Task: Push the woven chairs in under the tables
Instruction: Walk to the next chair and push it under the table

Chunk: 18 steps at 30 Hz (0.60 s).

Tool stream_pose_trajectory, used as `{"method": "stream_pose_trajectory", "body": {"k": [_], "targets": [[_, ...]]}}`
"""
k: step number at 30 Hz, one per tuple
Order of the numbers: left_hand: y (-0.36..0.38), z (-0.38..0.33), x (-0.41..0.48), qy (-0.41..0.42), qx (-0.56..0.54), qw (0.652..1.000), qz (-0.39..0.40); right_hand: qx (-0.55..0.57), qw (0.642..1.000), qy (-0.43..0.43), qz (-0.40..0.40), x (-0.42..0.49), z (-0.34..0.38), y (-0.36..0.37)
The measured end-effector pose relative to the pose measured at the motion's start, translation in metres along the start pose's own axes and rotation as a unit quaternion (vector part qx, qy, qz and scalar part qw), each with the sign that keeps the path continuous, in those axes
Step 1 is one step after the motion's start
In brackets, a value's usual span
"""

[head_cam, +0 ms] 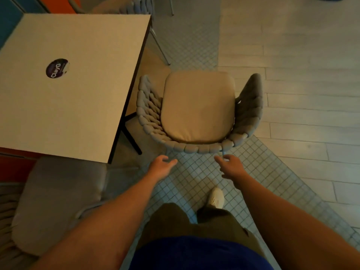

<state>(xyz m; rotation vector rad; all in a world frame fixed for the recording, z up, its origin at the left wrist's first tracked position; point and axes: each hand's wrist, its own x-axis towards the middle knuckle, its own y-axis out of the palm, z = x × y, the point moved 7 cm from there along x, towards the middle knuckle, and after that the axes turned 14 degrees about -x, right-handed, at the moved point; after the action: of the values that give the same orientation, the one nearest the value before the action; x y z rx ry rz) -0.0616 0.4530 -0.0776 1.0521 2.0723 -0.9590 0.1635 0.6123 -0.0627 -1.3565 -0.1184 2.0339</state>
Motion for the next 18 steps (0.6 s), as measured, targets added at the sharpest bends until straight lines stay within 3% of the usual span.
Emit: {"method": "stream_pose_trajectory", "body": {"k": [3,6,18], "targets": [[0.002,-0.005,0.017,-0.029,-0.048,0.998,-0.023,0.145,0.986,0.070,0.043,0.018,0.002,-0.002],[-0.002,-0.006,0.036,-0.068,-0.105,0.991,-0.049,0.282,0.948,0.129,0.073,0.033,0.003,0.001],[-0.043,-0.005,0.138,-0.111,-0.342,0.927,-0.109,0.481,0.842,0.244,-0.015,0.103,0.009,0.042]]}}
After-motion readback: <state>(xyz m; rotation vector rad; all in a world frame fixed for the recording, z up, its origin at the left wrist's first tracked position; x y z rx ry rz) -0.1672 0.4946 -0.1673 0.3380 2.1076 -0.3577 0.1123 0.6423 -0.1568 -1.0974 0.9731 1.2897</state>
